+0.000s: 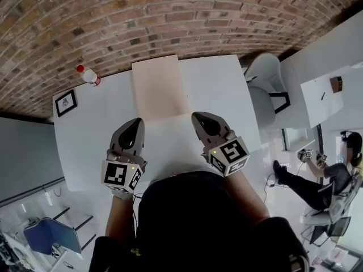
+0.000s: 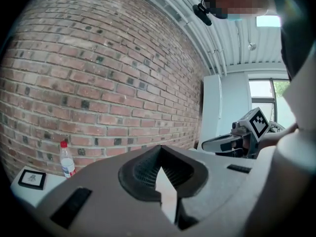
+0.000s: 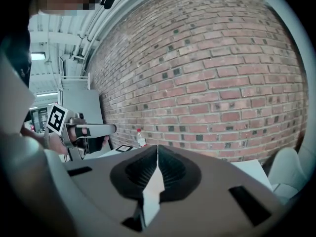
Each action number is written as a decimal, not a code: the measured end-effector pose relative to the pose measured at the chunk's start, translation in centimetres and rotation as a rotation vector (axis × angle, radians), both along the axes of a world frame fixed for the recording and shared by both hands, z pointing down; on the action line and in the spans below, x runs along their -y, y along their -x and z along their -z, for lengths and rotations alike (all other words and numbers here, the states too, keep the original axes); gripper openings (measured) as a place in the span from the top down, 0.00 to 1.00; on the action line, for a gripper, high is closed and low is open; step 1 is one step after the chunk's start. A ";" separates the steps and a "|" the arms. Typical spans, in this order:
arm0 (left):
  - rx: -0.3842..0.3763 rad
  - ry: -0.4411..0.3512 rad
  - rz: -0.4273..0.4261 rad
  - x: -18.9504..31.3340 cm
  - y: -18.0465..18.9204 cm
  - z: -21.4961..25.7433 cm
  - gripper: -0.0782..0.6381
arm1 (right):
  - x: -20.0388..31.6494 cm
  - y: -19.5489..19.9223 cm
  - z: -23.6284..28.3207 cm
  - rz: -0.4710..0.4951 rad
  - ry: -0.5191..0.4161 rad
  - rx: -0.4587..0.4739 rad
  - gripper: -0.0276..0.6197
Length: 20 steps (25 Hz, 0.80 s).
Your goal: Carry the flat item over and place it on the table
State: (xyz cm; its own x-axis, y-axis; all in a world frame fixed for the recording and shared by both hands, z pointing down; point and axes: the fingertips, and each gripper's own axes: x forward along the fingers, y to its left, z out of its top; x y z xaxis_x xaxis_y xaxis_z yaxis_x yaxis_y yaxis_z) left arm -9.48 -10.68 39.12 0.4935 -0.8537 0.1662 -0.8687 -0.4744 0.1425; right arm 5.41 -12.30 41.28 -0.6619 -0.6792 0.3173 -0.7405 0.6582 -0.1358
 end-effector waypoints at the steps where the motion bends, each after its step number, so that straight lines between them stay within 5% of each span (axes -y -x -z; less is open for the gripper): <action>1: -0.002 -0.010 -0.008 -0.4 -0.2 0.6 0.88 | -0.4 -0.2 0.6 -0.005 -0.011 0.006 0.94; 12: -0.051 -0.124 -0.044 -3.5 -0.6 5.4 0.89 | -4.0 -0.4 5.1 -0.003 -0.127 0.075 0.94; 20: -0.045 -0.134 -0.052 -4.0 -0.7 6.0 0.88 | -4.6 -0.4 6.5 0.004 -0.173 0.084 0.94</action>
